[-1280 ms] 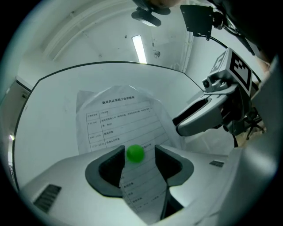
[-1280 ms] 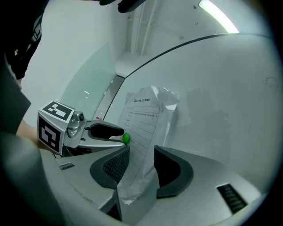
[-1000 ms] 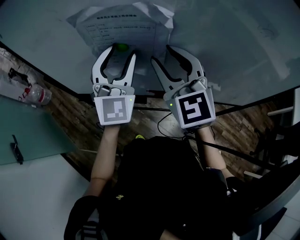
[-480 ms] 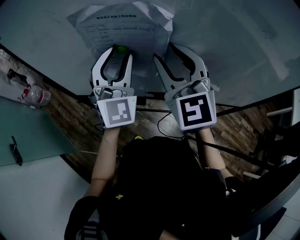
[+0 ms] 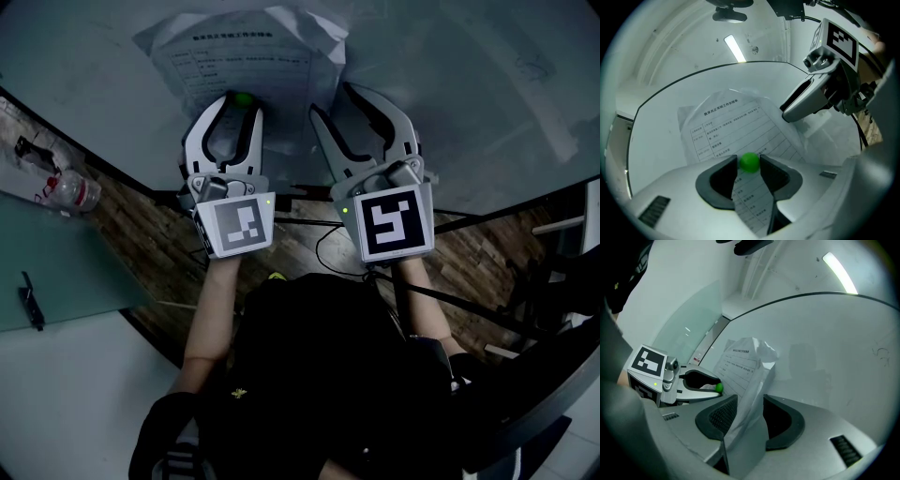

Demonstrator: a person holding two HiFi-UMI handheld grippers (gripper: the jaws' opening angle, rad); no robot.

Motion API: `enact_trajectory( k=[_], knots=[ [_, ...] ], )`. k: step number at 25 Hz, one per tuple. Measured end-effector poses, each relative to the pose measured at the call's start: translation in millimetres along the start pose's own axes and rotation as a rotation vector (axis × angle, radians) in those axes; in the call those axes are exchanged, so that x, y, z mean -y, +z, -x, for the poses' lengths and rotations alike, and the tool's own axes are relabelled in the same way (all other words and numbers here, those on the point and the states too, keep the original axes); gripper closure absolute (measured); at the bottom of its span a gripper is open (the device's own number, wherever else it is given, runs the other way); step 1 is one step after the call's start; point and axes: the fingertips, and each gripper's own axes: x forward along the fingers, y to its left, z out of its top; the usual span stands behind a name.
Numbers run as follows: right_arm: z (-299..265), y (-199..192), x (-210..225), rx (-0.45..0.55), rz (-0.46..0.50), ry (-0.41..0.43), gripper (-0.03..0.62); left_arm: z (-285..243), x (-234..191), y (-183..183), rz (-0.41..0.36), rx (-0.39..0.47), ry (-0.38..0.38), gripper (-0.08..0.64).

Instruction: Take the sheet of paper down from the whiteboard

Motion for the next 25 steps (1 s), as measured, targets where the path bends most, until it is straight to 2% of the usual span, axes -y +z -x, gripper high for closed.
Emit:
enact_trajectory(
  k=[10,25],
  knots=[
    [-1.4,14.4,6.6,0.025,0.033,-0.02,0.436,-0.1,1.8,0.3,0.008,0.009,-0.008,0.442],
    [-9.5,12.9,-4.6,0.018,-0.021,0.024,0.448,0.9,1.4,-0.2,0.039,0.022,-0.026,0.442]
  ],
)
